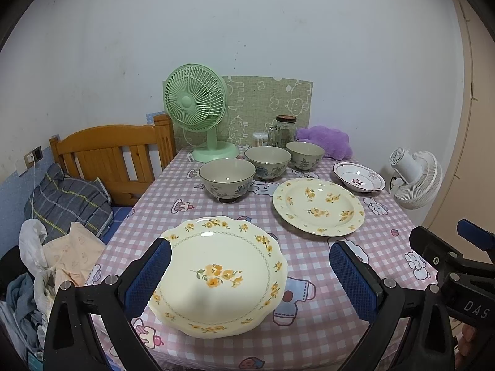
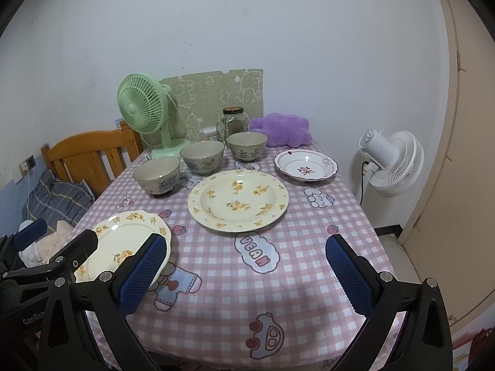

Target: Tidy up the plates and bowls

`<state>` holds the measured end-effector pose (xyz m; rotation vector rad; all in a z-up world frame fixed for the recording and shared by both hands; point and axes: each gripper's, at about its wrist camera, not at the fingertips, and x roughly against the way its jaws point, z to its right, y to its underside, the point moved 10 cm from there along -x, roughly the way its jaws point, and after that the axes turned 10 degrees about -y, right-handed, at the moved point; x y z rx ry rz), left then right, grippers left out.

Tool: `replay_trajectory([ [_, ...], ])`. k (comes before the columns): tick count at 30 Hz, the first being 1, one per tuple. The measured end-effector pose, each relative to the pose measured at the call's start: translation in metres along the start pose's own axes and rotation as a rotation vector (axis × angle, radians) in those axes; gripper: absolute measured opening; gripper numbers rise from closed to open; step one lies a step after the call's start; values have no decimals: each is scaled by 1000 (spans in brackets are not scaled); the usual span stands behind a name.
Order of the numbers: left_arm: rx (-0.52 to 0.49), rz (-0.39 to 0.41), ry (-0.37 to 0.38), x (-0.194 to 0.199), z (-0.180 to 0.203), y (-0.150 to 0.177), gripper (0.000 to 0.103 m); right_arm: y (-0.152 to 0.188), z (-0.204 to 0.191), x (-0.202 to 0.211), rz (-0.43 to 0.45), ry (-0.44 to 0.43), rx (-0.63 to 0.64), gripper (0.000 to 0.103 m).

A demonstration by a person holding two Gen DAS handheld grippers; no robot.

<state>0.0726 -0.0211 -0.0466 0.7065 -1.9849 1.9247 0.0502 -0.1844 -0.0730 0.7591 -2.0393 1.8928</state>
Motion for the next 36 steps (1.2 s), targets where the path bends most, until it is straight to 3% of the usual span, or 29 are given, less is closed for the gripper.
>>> replay_trajectory([
  [25,8,4,-13,-2,-6,-4,102,-5,-9,0,21,4,16,103],
  [36,-3,-28,-1,-35,-34,-12,91,-10,-42,-34,-29,-22,19,102],
])
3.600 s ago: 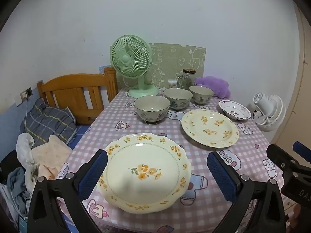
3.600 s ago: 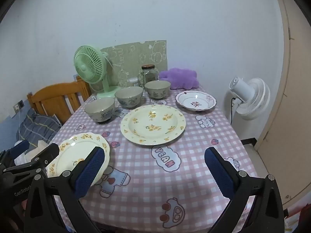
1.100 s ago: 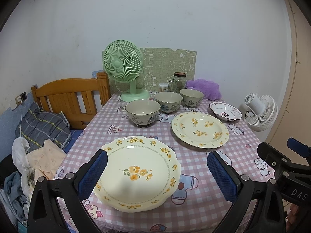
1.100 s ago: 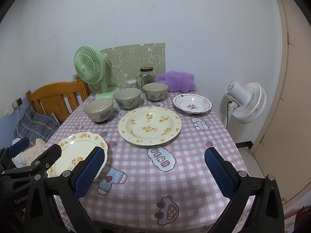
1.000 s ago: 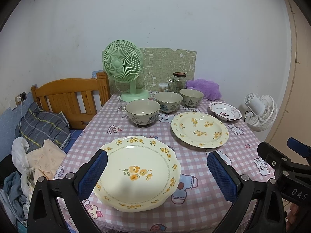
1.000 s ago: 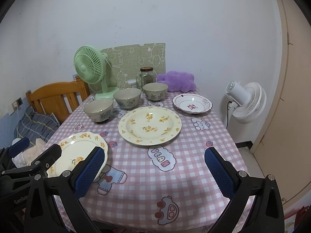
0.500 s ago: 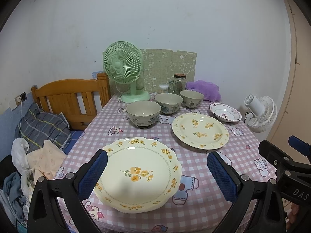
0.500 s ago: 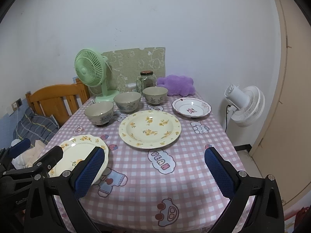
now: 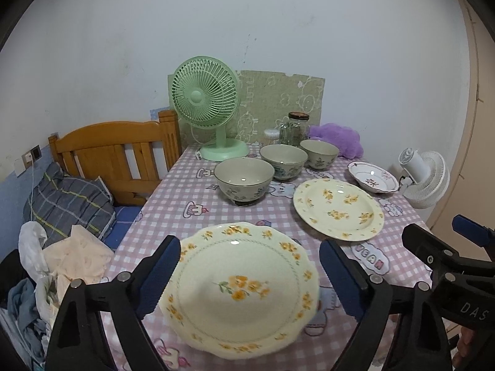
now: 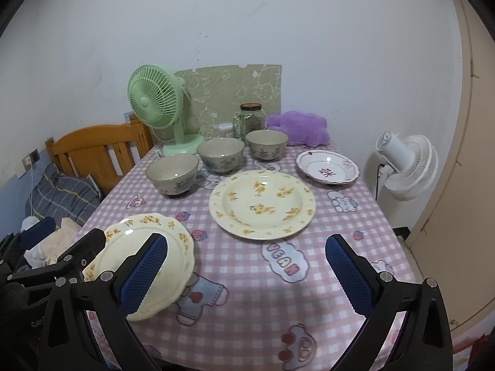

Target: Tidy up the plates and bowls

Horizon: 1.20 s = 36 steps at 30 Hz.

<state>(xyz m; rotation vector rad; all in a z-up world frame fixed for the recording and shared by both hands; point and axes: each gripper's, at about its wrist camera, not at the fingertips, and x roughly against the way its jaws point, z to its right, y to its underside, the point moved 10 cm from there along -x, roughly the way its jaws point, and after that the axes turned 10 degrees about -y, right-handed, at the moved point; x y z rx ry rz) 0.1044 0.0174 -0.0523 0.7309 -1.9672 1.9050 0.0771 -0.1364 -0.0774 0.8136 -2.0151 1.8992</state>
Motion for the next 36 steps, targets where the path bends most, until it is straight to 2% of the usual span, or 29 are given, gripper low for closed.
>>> replay_trajectory([
  [9,-11,-86,13,-49,-30,3,81,-1,-34,-53,-77,-23,-21,95],
  [16,-44,-197,9,-95,-49,24,77,18,-56,-109,-193,-23,-51,87],
  [22,-77,-309,34,-129,-55,51,72,46,-67,-152,-303,-11,-70,81],
  [27,-83,-368,44,-148,-62,64,72,68,-66,-173,-388,25,-87,78],
  [30,-97,-403,61,-158,-63,71,66,77,-62,-180,-424,56,-101,75],
  [32,-112,-437,77,-166,-61,76,55,84,-61,-184,-452,63,-116,68],
  [36,-131,-442,137,-168,-57,77,54,94,-64,-190,-488,79,-124,63],
])
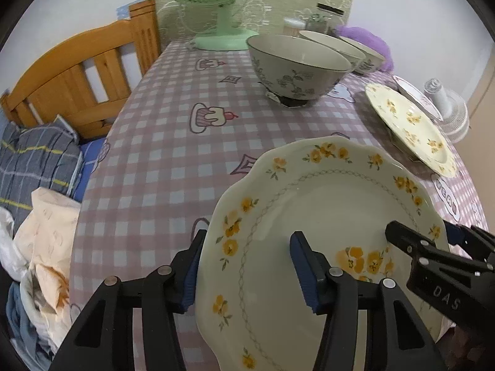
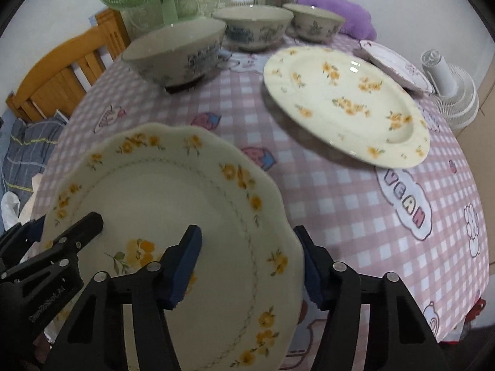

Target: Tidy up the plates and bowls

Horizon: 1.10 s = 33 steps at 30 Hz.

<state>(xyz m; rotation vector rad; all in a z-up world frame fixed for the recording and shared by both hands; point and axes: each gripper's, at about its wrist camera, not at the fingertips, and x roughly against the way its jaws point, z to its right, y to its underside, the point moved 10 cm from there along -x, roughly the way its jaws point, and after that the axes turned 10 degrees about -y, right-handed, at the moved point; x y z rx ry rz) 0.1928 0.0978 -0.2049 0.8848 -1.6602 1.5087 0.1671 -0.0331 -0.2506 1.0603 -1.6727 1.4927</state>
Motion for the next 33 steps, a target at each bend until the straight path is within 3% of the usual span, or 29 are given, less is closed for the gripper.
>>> replay_trajectory([
  [10,-82,1,36,-3,6,-1,58,1,4,0,-18,38,-65,63],
  [16,-65,-16,16,-2,9,0,66,4,1,1,-39,34,-67,63],
  [20,-40,-31,-2,1,12,2,66,7,1,2,-56,5,-36,63],
  [33,-30,-30,-11,30,73,-8,66,-1,54,35,-58,-15,-17,63],
])
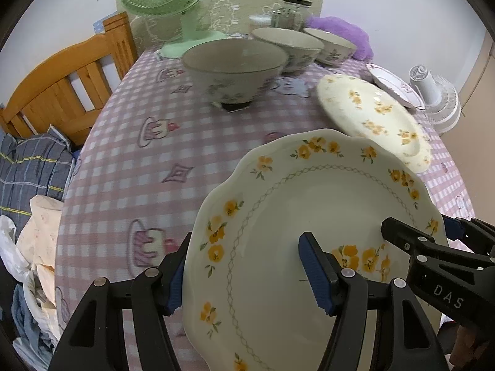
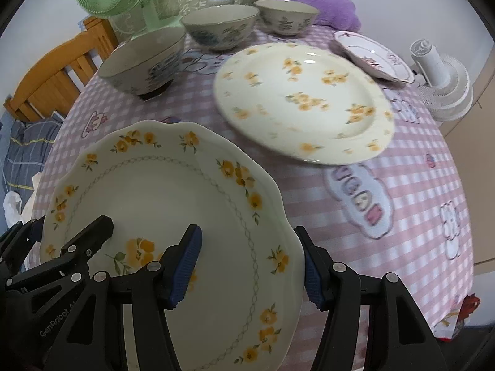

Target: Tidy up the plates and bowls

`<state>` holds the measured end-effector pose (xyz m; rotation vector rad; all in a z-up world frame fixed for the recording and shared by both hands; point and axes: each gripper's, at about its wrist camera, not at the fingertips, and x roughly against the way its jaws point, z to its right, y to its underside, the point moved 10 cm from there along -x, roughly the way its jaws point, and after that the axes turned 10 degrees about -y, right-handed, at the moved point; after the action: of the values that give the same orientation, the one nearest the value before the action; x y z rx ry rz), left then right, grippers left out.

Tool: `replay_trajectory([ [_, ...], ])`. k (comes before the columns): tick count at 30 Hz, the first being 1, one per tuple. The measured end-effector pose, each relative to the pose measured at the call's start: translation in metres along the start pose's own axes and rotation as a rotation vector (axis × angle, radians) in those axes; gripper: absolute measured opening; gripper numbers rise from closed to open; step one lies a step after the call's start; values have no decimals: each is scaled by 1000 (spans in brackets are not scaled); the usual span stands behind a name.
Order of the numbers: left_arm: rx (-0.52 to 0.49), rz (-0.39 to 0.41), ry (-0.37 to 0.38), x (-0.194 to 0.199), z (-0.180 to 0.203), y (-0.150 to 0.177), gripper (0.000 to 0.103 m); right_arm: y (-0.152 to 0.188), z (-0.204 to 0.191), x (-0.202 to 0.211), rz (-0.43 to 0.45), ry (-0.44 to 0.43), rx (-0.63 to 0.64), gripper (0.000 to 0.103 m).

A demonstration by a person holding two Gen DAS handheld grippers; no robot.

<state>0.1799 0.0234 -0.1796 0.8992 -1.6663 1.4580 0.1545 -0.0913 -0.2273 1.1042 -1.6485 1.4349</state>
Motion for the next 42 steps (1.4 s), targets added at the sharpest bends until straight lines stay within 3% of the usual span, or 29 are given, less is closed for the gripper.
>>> replay_trajectory([
  [17,-14,32,25,12,110,-28,67,-21,107,44,53,18,-21,63],
  [30,-33,34,40,3,200,-34,67,-16,198,51,39,45,-37,63],
  [42,-92,-11,53,-9,248,-24,67,-1,252,48,4,60,-106,63],
])
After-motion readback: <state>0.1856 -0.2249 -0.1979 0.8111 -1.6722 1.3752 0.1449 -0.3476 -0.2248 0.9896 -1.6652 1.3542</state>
